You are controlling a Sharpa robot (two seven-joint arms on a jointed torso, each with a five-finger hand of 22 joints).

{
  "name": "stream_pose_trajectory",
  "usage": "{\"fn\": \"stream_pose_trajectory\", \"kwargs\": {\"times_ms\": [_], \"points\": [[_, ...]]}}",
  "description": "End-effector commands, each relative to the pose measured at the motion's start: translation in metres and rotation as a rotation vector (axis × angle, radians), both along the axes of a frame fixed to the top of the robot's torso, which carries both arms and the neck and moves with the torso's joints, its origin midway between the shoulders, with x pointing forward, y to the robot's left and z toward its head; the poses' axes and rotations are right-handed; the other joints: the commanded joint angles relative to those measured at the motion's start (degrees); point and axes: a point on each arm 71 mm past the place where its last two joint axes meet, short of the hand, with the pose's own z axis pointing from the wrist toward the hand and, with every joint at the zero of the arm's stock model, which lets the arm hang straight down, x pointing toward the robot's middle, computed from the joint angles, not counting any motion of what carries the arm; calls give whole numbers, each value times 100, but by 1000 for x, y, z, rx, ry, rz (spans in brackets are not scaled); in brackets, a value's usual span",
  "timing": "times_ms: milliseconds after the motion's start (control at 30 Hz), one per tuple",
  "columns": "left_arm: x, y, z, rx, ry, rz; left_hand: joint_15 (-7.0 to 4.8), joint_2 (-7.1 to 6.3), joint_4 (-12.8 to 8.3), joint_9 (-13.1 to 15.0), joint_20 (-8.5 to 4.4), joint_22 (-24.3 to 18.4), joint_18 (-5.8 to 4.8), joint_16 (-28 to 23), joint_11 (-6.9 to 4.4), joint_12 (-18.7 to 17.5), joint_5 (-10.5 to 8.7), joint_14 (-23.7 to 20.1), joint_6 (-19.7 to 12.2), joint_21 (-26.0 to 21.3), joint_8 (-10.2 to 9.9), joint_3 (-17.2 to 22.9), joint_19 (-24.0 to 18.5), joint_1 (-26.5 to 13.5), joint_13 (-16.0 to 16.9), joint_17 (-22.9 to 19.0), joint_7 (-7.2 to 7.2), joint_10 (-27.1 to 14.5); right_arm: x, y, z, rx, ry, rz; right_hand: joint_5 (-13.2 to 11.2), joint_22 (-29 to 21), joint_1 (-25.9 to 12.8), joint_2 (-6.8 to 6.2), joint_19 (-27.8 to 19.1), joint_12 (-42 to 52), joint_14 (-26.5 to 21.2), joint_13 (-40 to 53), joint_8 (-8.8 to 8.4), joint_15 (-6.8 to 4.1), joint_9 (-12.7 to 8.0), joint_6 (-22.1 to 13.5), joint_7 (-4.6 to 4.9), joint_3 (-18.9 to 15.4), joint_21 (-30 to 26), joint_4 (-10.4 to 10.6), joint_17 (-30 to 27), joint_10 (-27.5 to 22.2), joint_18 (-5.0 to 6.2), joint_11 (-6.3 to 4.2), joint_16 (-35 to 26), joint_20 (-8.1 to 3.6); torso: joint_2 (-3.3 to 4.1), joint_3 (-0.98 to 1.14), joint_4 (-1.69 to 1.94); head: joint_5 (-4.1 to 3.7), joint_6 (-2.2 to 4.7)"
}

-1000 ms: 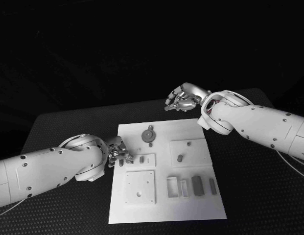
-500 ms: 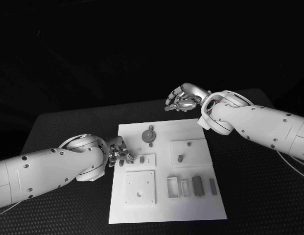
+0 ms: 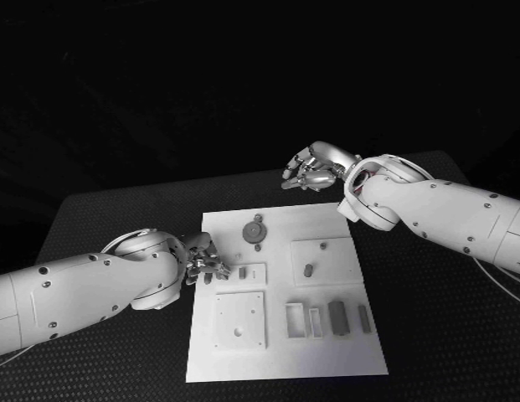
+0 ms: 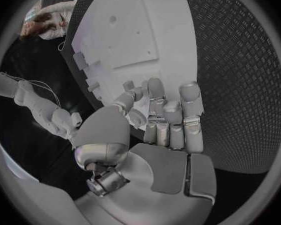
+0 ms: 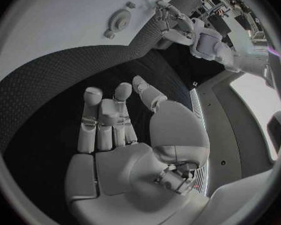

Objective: Assemble the parts on the task board

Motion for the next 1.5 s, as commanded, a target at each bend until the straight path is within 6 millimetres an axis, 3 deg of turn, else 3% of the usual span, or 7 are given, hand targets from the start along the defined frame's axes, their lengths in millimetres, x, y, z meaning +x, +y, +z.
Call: {"fn": "stream_pose_trajectory", "kwargs": {"times_ms": [33,667,1167,1267,1333,1500], "points": [[-3,-4,-3,11,12,-16,-83,0,-727,-3,-25,103,232,35,-8,32,21,32,132,38,29,757,17,76,6,10,82,41,-1,2,0,-1,5,15,-8,95,-51,13,11,-28,2,9,-31,25,10,-36,-3,-7,-27,14,9,-20,71,10,-34,-19,0,2,-1,0,-4],[-3,-11,-6,21,11,-34,-89,-42,-679,4,-31,96,222,36,-15,62,-77,51,142,24,43,743,27,40,16,12,74,36,-1,2,0,0,5,16,-8,95,-58,11,11,-28,2,10,-33,25,12,-36,-2,-9,-28,16,9,-20,71,10,-35,-18,-2,6,0,-12,-18],[-4,-12,-6,48,1,-59,-97,-75,-654,11,-33,95,212,42,-22,90,-97,66,154,20,59,736,42,27,25,18,67,40,-1,2,0,-2,4,16,-8,95,-56,11,10,-29,2,11,-34,25,14,-36,-2,-8,-28,14,9,-19,71,10,-36,-19,1,-4,5,-21,-17],[-3,-12,-6,46,0,-57,-94,-174,-558,10,-38,89,206,26,-17,96,-216,62,134,1,56,706,41,-37,21,14,70,18,-1,2,-1,-4,7,17,-8,95,-56,11,10,-29,2,11,-34,25,14,-36,-2,-8,-29,14,9,-20,71,10,-36,-19,0,-7,7,-23,-18],[-3,-12,-6,44,0,-55,-95,-288,-423,10,-46,84,203,12,-14,104,-479,62,120,-21,57,686,40,-104,15,10,70,4,-1,2,-1,-5,9,19,-8,95,-56,10,10,-29,2,11,-34,25,14,-36,-2,-8,-29,14,9,-20,71,10,-36,-19,1,-7,8,-23,-19],[-3,-11,-6,39,-6,-49,-92,-483,-156,5,-59,87,199,-3,-10,110,-721,58,97,-54,56,652,35,-264,-7,10,74,-21,-1,2,-1,-5,9,18,-9,95,-57,9,10,-29,2,11,-35,25,14,-37,-2,-8,-29,13,9,-20,71,10,-36,-19,2,-5,9,-28,-18]]}}
